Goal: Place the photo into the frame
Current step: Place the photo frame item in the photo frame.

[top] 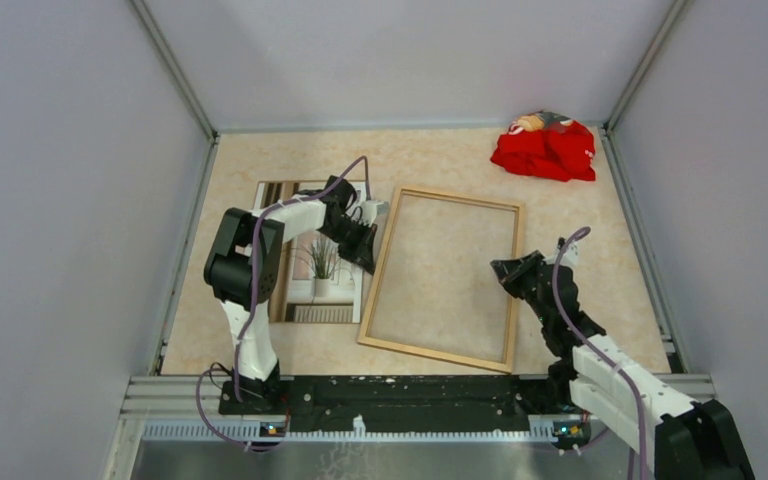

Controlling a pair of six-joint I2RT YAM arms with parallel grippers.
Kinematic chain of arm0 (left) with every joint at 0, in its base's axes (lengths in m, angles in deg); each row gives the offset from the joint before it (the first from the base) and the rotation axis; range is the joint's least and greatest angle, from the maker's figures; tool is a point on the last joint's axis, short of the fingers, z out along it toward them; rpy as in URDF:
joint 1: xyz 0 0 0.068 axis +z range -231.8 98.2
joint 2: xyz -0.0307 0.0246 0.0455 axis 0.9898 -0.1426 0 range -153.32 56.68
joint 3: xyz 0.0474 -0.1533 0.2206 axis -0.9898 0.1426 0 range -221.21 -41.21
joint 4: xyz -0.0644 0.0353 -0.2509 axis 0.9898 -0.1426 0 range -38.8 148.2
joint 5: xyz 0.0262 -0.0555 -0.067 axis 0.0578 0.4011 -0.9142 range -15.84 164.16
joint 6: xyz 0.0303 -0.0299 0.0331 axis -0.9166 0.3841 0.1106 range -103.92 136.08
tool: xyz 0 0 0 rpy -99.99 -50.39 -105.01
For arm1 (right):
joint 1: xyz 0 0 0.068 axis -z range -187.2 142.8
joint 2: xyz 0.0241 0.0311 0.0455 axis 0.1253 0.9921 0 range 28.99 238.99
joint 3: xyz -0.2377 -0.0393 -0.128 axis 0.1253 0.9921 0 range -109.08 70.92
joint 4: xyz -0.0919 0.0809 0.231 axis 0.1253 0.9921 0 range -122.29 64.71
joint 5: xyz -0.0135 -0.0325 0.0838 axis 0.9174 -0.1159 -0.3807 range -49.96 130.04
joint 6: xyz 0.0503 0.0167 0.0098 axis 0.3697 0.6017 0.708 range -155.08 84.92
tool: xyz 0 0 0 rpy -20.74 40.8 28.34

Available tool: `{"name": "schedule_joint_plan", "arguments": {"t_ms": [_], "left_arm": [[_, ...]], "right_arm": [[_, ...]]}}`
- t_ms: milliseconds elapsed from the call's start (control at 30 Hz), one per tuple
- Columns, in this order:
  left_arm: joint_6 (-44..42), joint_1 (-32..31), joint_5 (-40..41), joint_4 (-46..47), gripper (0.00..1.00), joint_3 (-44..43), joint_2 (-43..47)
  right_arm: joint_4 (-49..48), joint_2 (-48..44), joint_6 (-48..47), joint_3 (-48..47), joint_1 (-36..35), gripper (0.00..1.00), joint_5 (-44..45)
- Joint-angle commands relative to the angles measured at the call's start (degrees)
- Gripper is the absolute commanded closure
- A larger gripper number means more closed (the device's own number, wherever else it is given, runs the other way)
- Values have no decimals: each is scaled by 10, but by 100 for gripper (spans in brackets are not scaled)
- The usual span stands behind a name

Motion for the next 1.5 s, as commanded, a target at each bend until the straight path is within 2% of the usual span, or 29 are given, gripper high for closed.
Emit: {"name": "schedule_joint_plan", "arguments": {"t_ms": [0,233,367,467,600,733,1100,1233,1467], "left_arm": [[-9,-4,8,3,100,4,-4],[-9,-4,7,3,100,4,-7],[-10,-4,7,2,100,3,-6],[-11,-4,6,2,100,4,-5],[-12,-3,7,2,100,6,-5],[-12,-3,6,2,100,7,-5],[-14,-1,5,3,100,10,-6],[-14,0,4,2,100,10,-5],[-14,0,4,2,100,12,-5]], "right_arm": [[-35,26,-8,-22,-12,100,-34],[-63,42,-8,-19,-12,100,-44],[-25,52,-24,-39,-12,100,-37],[22,72,-42,-66,-12,89,-36],[64,100,-61,-97,-14,68,-40],[86,118,-75,-115,-20,53,-34],[210,162,-142,-195,-23,22,13],[232,182,-158,-210,-23,16,19],[265,185,-177,-226,-23,13,49]]}}
